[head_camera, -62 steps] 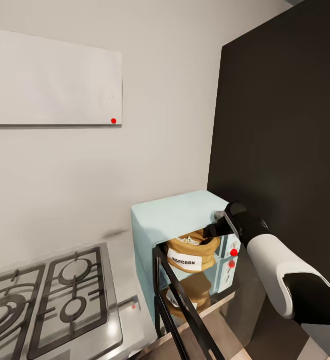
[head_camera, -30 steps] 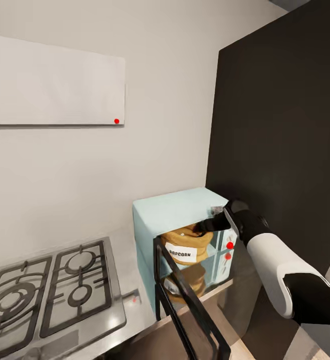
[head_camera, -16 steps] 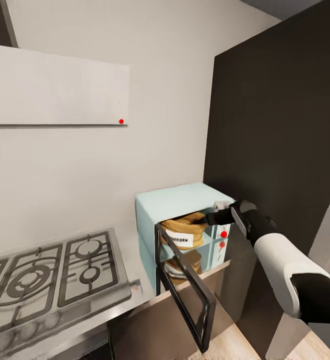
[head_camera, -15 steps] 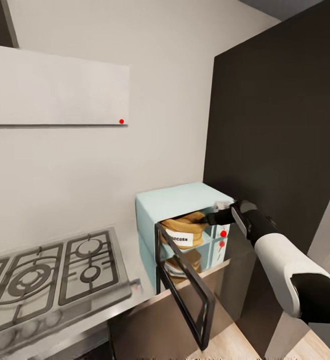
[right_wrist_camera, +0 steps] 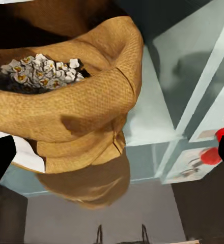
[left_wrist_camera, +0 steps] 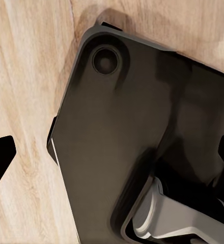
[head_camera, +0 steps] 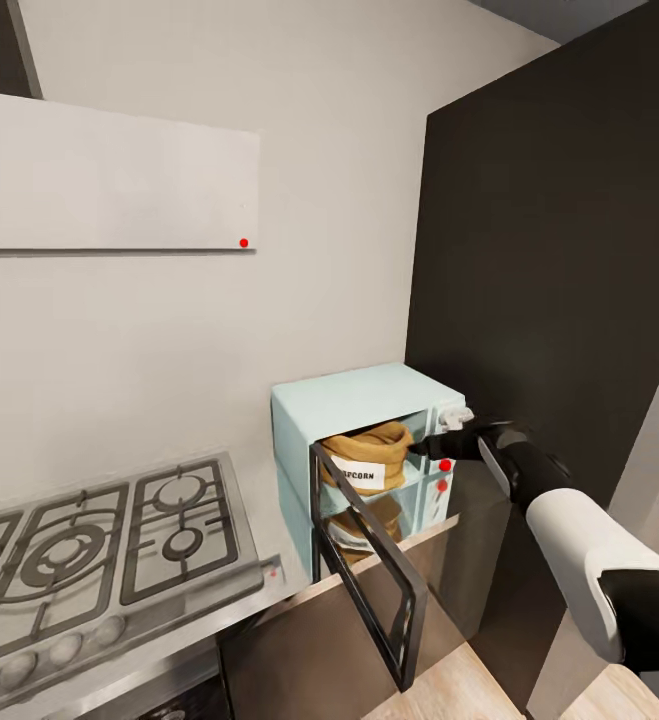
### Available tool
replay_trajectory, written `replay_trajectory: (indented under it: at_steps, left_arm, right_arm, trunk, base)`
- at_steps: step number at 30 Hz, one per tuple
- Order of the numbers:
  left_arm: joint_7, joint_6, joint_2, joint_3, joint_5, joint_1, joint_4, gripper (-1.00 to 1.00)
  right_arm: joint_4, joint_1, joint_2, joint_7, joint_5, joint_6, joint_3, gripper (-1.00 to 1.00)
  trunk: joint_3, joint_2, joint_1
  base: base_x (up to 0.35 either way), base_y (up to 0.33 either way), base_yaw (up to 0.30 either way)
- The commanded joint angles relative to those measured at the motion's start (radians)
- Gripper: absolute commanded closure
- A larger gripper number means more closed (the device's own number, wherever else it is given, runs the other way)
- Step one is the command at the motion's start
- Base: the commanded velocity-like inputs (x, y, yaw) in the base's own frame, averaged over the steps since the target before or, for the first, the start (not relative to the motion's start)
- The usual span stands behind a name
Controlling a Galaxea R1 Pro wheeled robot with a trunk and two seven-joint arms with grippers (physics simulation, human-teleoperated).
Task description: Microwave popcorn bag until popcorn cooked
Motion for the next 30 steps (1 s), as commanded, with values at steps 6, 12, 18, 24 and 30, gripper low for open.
replay_trajectory:
  at_steps: [6,12,18,24,30]
  left_arm:
    - [0.003,-0.003,0.000,-0.001,0.002,0.000,-0.001,-1.00]
    - [0.003,-0.003,0.000,0.001,0.003,0.000,-0.001,-1.00]
    - [0.004,-0.003,0.000,0.002,0.003,0.000,-0.001,-1.00]
    - [0.006,-0.003,0.000,0.002,0.003,0.000,-0.001,-1.00]
    - [0.006,-0.003,0.000,0.002,0.005,0.000,-0.001,-1.00]
  right_arm:
    - [0.090,0.043,0.006,0.089,0.009,-0.195,0.004,-1.00]
    - [0.157,0.080,0.007,0.095,0.012,-0.334,0.004,-1.00]
    - [0.235,0.082,0.008,0.105,0.011,-0.513,0.004,-1.00]
    - [0.255,0.082,0.012,0.102,0.004,-0.550,0.003,-1.00]
    - [0.301,0.082,0.012,0.095,0.004,-0.545,0.002,-1.00]
  trunk:
    - [-0.001,-0.001,0.000]
    - [-0.001,-0.001,0.000]
    - [-0.001,-0.001,0.000]
    - [-0.001,-0.001,0.000]
    - [-0.001,-0.001,0.000]
  base:
    - [0.000,0.000,0.000]
    - [0.000,0.000,0.000]
    - [0.000,0.000,0.000]
    - [0.000,0.000,0.000]
    - [0.000,0.000,0.023]
